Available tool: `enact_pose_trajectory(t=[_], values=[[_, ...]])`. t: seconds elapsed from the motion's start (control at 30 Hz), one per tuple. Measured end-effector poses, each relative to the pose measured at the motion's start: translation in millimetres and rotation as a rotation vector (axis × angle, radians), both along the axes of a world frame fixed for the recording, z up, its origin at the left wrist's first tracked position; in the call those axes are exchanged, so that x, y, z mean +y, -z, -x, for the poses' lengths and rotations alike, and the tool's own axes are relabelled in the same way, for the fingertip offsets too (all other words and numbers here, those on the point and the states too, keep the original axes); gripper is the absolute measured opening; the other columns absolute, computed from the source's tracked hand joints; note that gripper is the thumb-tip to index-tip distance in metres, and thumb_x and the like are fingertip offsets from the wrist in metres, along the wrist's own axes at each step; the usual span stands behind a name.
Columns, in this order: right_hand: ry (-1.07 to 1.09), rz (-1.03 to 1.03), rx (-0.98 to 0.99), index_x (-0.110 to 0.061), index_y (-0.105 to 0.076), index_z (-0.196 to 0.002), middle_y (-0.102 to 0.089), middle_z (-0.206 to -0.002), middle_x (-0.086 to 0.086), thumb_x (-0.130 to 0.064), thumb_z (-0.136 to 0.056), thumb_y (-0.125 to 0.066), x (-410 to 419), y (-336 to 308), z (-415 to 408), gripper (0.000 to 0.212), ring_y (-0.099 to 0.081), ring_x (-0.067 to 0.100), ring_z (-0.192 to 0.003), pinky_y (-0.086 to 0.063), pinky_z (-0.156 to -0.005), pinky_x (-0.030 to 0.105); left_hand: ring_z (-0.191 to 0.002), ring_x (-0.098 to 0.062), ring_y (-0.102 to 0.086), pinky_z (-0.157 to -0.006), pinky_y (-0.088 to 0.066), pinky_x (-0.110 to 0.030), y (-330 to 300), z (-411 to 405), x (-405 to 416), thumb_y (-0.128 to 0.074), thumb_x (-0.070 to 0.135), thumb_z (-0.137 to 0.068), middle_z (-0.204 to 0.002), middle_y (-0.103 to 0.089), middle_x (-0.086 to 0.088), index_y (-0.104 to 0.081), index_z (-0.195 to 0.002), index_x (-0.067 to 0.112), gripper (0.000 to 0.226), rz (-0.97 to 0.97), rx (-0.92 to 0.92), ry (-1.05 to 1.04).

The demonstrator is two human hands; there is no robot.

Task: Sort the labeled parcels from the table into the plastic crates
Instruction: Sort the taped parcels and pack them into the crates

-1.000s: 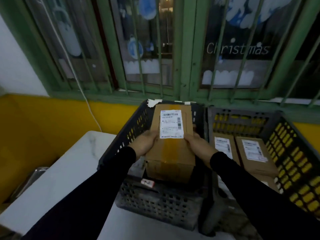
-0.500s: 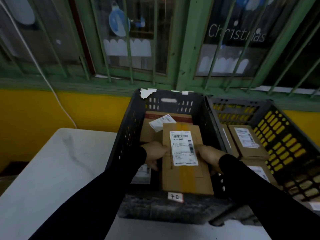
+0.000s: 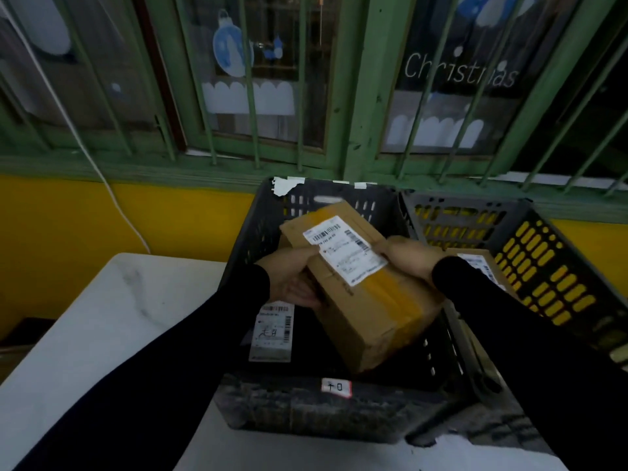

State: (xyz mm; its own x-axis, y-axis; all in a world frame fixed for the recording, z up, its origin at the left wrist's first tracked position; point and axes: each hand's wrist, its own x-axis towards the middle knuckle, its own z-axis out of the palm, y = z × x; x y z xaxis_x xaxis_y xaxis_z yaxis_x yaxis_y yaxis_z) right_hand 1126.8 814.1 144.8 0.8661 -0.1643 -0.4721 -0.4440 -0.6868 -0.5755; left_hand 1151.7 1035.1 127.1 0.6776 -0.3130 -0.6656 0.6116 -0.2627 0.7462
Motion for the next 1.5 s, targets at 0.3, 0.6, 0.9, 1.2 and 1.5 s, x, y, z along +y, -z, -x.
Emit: enact_pose_trajectory(t=[0.3, 0.6, 0.9, 1.2, 1.5], values=[[0.283, -0.398, -0.223, -0.019, -0.065, -0.119, -0.071, -0.112, 0.006, -0.043, -0.097, -0.051, 14.9, 28.2, -36.0, 0.036, -0.068, 0.025, -0.095, -0.056, -0.089, 0.038, -0.098, -0.018, -0.062, -0.090, -0.051, -0.032, -17.3, -11.9, -2.4, -0.054, 0.023, -0.100, -0.117, -0.064, 0.000, -0.057, -0.116, 0.022, 0.016, -0.063, -0.473, -0.080], [0.239, -0.634, -0.237, -0.040, -0.028, -0.151, -0.056, -0.135, -0.002, -0.029, -0.100, -0.053, 38.1, 91.1, -40.0, 0.058, -0.057, 0.026, -0.117, -0.047, -0.104, 0.047, -0.107, -0.018, -0.058, -0.092, -0.050, -0.033, 47.0, -41.9, 1.5, -0.047, 0.025, -0.103, -0.124, -0.057, 0.006, -0.047, -0.131, 0.027, 0.028, -0.135, -0.568, -0.094], [0.134, -0.575, -0.274, -0.043, -0.016, -0.154, -0.048, -0.146, -0.006, -0.033, -0.102, -0.043, 81.9, 95.7, -76.7, 0.059, -0.054, 0.023, -0.122, -0.045, -0.104, 0.039, -0.140, -0.032, -0.033, -0.116, -0.030, -0.042, 67.4, -82.5, 24.1, -0.047, 0.021, -0.100, -0.153, -0.038, -0.012, -0.046, -0.143, 0.014, 0.044, -0.726, -1.038, 0.175], [0.099, -0.450, -0.195, -0.035, 0.002, -0.157, -0.035, -0.157, 0.006, -0.035, -0.104, -0.040, 89.0, 99.1, -95.2, 0.067, -0.047, 0.034, -0.131, -0.043, -0.104, 0.038, -0.146, -0.029, -0.021, -0.117, -0.023, -0.038, 72.7, -74.3, 31.4, -0.013, 0.048, -0.089, -0.157, -0.028, -0.015, -0.038, -0.149, 0.016, 0.072, -0.960, -1.064, 0.405], [0.268, -0.504, -0.349, -0.023, -0.035, -0.151, -0.045, -0.138, -0.008, -0.038, -0.104, -0.042, 69.7, 59.3, -75.0, 0.049, -0.048, 0.027, -0.130, -0.040, -0.106, 0.034, -0.144, -0.023, -0.028, -0.115, -0.023, -0.030, 23.0, -57.0, 37.0, -0.032, 0.030, -0.107, -0.157, -0.031, -0.005, -0.032, -0.152, 0.013, 0.048, -0.657, -0.942, 0.217]])
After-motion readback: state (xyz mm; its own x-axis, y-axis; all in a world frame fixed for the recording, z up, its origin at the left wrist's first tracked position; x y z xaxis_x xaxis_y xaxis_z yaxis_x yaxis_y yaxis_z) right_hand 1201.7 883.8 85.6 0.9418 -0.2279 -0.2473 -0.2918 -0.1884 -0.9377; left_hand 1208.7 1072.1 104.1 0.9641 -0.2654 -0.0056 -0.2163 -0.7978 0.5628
